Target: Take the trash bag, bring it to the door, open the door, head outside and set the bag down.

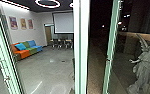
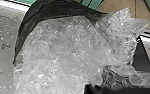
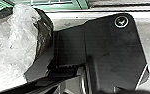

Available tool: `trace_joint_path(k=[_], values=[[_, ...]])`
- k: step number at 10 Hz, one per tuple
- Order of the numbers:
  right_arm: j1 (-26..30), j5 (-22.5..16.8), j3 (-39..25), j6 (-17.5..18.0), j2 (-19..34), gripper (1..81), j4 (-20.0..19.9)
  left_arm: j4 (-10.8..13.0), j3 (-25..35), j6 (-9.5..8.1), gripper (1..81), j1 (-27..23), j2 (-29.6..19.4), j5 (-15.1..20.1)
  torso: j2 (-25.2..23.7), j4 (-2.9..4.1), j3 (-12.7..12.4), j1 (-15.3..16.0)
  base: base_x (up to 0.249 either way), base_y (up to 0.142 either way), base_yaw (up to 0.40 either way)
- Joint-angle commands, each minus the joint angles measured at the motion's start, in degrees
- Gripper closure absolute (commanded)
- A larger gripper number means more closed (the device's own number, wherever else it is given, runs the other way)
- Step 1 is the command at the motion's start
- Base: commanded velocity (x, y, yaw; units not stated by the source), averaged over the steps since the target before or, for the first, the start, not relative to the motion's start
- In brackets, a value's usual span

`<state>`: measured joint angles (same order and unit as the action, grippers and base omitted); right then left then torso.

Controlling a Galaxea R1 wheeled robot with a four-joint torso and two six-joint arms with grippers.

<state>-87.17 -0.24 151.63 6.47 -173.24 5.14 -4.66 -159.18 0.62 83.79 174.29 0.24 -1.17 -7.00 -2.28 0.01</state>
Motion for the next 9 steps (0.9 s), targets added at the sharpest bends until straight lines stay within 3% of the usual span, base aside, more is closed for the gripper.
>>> trace_joint_path(k=[1, 2, 3, 4, 6, 7, 9], values=[[4.0, -2.7, -0.6, 0.0, -0.6, 1.0, -0.7, 0.5, -0.2, 0.35, 81.1, -3.6, 0.0, 3.0, 0.0, 5.21, 2.2, 0.0, 0.000, 0.000, 0.000], [3.9, -2.7, -0.6, 0.0, -0.5, 1.0, -0.7, 0.5, -0.3, 0.35, 81.1, -3.6, 0.0, 3.0, 0.0, 1.68, 0.3, 0.0, 0.000, 0.000, 0.000], [4.0, -2.7, -0.6, 0.0, -0.6, 1.0, -0.7, 0.5, -0.3, 0.35, 81.1, -3.6, 0.0, 3.0, 0.0, 3.30, 0.5, 0.0, 0.000, 0.000, 0.000], [3.9, -2.7, -0.5, 0.0, -0.5, 1.0, -0.7, 0.6, -0.3, 0.26, 81.1, -3.6, 0.0, 3.1, 0.0, 4.39, 0.7, 0.0, 0.000, 0.000, 0.000], [3.7, -2.7, -0.6, 0.0, -0.6, 1.0, -0.7, 0.6, -0.3, 0.26, 81.1, -3.6, 0.0, 3.1, 0.0, 4.70, -2.3, 0.0, 0.000, 0.000, 0.000], [3.8, -2.7, -0.6, 0.0, -0.6, 1.0, -0.6, 0.6, -0.2, 0.26, 81.1, -3.6, 0.0, 3.1, 0.0, 4.70, 0.3, 0.0, 0.000, 0.000, 0.000], [3.7, -2.7, -0.4, 0.0, -1.1, 1.0, -0.4, 0.6, -0.2, 0.26, 81.1, -3.6, 0.1, 3.1, 0.0, 4.70, -1.1, 0.0, 0.000, 0.000, 0.000]])
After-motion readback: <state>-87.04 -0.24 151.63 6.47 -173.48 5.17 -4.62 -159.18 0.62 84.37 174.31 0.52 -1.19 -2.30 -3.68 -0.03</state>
